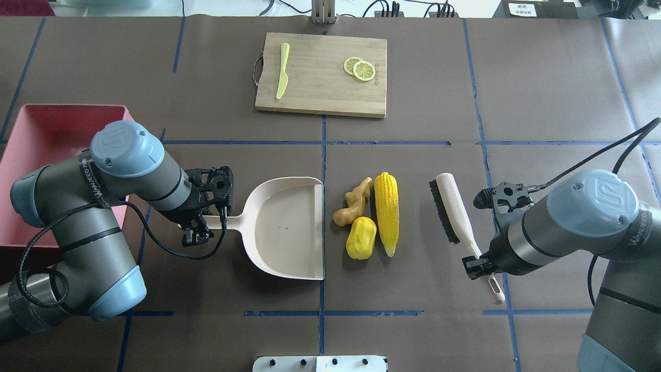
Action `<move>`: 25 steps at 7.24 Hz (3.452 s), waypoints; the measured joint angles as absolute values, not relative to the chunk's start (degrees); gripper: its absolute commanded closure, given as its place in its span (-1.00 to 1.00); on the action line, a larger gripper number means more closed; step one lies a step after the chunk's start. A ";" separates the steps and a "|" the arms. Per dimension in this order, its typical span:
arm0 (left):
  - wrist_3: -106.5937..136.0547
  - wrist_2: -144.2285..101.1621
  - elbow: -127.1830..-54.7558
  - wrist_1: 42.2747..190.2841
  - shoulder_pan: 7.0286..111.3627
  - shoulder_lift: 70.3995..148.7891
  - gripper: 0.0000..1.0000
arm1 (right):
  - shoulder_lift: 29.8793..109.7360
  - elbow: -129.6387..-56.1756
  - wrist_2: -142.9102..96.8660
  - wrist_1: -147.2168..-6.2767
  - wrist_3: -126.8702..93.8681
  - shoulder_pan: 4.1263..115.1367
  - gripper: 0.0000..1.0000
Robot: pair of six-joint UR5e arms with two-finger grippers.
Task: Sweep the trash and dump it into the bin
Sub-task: 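Sweep the corn, potato and ginger into the dustpan with the right gripper's brush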
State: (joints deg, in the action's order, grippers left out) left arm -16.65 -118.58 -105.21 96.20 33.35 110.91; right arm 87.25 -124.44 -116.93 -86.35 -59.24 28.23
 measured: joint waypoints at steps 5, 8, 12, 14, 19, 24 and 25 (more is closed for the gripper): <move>-16.22 -118.57 -106.09 94.53 33.47 111.31 0.90 | 83.05 -122.20 -117.00 -88.84 -59.36 27.78 0.91; -14.34 -117.82 -105.95 94.48 33.33 112.07 0.90 | 78.12 -120.55 -117.06 -92.17 -62.64 27.41 0.93; -13.98 -117.34 -105.68 94.48 33.23 112.29 0.89 | 75.49 -118.52 -116.88 -92.52 -67.65 24.48 0.95; -13.92 -117.31 -105.42 94.48 33.22 112.53 0.89 | 74.65 -117.99 -116.42 -92.52 -68.81 22.93 0.95; -13.17 -113.50 -105.05 94.05 32.33 114.41 0.90 | 69.29 -114.58 -115.93 -92.55 -69.11 21.93 0.95; -10.03 -111.02 -104.97 94.04 30.43 114.83 0.90 | 60.73 -109.04 -115.83 -92.44 -72.76 20.63 0.95; -9.73 -111.01 -104.98 94.04 30.37 114.89 0.90 | 59.31 -108.16 -115.79 -92.37 -73.12 20.44 0.95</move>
